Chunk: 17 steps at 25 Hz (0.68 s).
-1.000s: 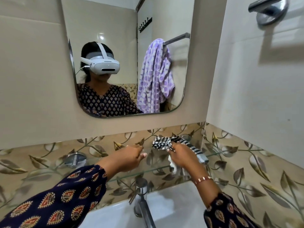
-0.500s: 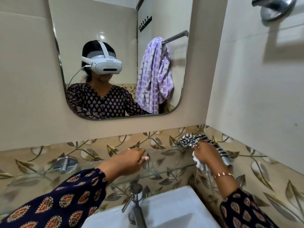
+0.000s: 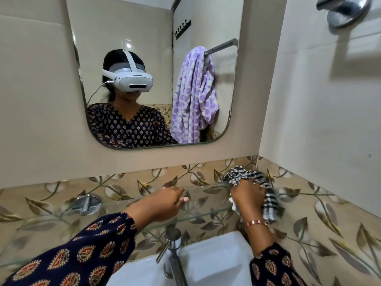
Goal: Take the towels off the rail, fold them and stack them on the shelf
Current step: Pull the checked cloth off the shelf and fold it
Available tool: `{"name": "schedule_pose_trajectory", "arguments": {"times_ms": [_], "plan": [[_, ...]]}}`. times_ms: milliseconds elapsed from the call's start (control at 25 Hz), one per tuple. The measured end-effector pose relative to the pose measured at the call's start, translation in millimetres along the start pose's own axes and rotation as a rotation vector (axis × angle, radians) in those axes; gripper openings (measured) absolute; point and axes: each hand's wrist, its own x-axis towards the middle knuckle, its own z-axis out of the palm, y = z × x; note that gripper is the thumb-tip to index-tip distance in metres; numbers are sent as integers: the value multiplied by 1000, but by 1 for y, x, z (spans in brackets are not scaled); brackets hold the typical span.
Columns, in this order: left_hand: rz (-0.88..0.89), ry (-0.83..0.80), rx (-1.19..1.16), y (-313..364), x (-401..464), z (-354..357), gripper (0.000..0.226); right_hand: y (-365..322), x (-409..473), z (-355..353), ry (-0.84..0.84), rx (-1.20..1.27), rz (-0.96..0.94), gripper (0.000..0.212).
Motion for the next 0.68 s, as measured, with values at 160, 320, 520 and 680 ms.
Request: {"name": "schedule_pose_trajectory", "arguments": {"times_ms": [160, 320, 520, 680], "plan": [[-18, -22, 11, -14, -5, -5, 55, -34, -25, 9, -93, -60, -56, 39], [-16, -12, 20, -18, -9, -12, 52, -79, -70, 16, -177, 47, -252, 22], [20, -1, 42, -21, -13, -9, 41, -57, -104, -5, -284, 159, -544, 34], [82, 22, 41, -17, -21, -15, 51, -23, -77, -11, -230, 206, -382, 33]]}}
